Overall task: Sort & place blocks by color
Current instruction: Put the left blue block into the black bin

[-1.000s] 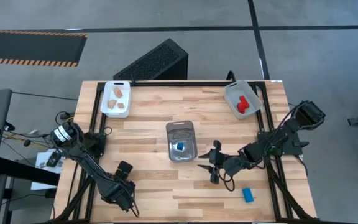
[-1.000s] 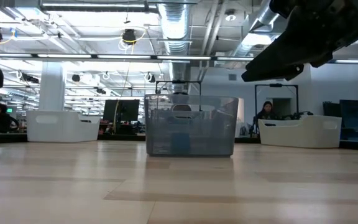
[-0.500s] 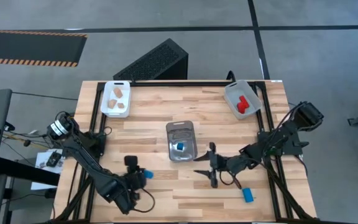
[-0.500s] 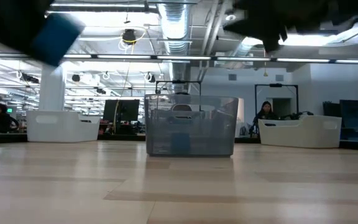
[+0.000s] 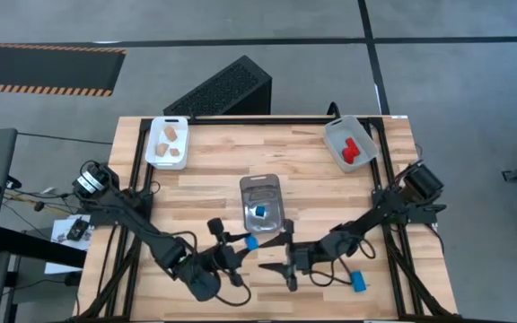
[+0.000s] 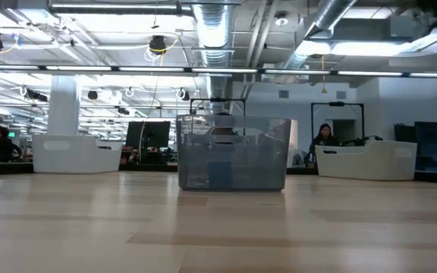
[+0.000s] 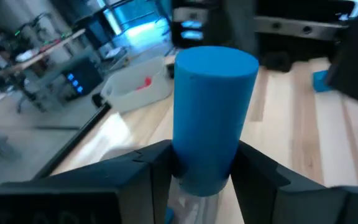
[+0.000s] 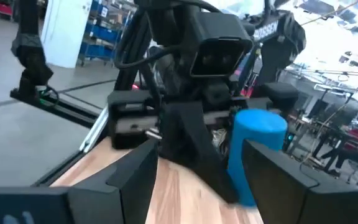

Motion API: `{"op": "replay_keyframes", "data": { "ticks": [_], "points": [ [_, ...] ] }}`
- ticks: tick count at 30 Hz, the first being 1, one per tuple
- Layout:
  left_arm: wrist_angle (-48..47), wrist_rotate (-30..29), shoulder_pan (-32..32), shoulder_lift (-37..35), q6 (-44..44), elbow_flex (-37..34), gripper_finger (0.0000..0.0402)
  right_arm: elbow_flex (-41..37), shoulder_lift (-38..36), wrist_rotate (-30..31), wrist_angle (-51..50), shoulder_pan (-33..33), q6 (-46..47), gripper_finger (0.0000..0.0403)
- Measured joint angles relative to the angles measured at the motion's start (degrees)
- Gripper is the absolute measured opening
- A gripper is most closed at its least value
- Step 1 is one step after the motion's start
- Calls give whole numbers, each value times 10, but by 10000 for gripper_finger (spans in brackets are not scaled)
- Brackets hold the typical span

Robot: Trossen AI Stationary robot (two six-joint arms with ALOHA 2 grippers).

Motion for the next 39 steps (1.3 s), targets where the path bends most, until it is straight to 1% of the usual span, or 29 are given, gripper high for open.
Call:
{"op": "replay_keyframes", "data": {
  "ticks": [3,6,8,11,12,16,17,19,21,24,28,32,34,37,39],
  "points": [
    [27,14,6,0,54,0,120,32,5,12,-30,-8,2,256],
    [31,5,6,0,76,0,111,53,5,21,-64,-13,-2,256],
    [32,5,6,0,89,0,108,59,5,21,-68,-15,-9,256],
    [32,12,6,0,92,0,110,65,5,30,-64,-14,-29,256],
    [32,23,5,1,92,0,111,65,4,41,-60,-14,-38,256],
    [29,31,5,1,69,0,113,66,4,95,-53,-8,-88,257],
    [26,36,6,1,57,0,111,66,3,96,-55,-8,-89,257],
    [25,47,6,1,38,0,107,66,3,93,-66,-9,-67,257],
    [20,58,9,1,23,0,105,66,3,77,-78,-14,-41,257],
    [17,104,18,1,3,0,104,66,4,53,-98,-21,-12,257],
    [13,146,34,1,-25,0,103,70,4,18,-125,-32,14,256],
    [1,162,43,1,-30,0,102,91,3,17,-185,-35,36,256],
    [-4,160,44,1,-26,-1,102,98,3,17,-207,-34,43,255],
    [-4,155,44,1,-15,-1,105,100,2,25,-215,-34,57,246],
    [-3,148,43,1,-8,-1,106,101,2,34,-216,-34,65,233]
  ]
}}
